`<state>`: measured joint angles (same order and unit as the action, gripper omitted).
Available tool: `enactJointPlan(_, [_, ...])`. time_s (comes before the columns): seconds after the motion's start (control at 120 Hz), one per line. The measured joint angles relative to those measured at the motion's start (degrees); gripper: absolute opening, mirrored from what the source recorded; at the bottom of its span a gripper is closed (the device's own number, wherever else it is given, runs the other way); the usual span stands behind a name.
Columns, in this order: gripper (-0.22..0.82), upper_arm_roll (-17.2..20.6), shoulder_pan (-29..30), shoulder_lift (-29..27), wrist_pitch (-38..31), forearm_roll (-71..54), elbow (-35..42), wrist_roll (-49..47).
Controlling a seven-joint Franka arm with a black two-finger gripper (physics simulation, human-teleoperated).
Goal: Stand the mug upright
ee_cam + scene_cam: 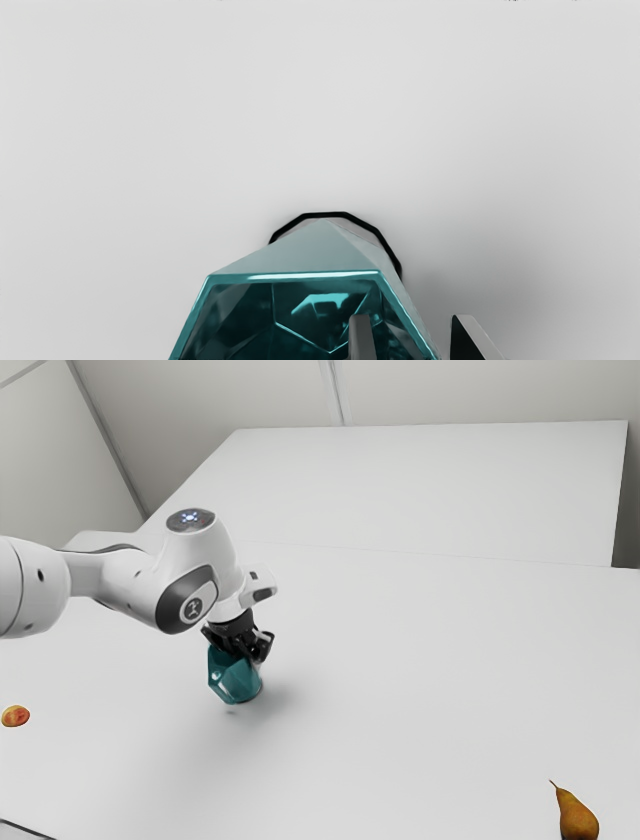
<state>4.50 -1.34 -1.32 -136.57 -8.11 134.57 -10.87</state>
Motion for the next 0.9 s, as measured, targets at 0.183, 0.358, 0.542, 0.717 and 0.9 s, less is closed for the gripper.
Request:
enactJointPlan(0.183, [0.20,0.0,-0.1,-0.9,0.0,0.1,-0.1,0.0])
enactJointPlan(0.358, [0.31,0.1,-0.1,-1.8,0.0,0.1,-0.1,0.0])
enactJointPlan(0.542, [0.37,0.1,-0.2,-3.3,0.3,0.2,0.0,0.0])
enactJointPlan(0.717, [0.40,0.1,-0.7,-4.3,0.9,0.5,0.0,0.0])
enactJointPlan(0.9, [0.42,0.1,-1.7,-7.2,3.7,1.1,-0.2,0.0])
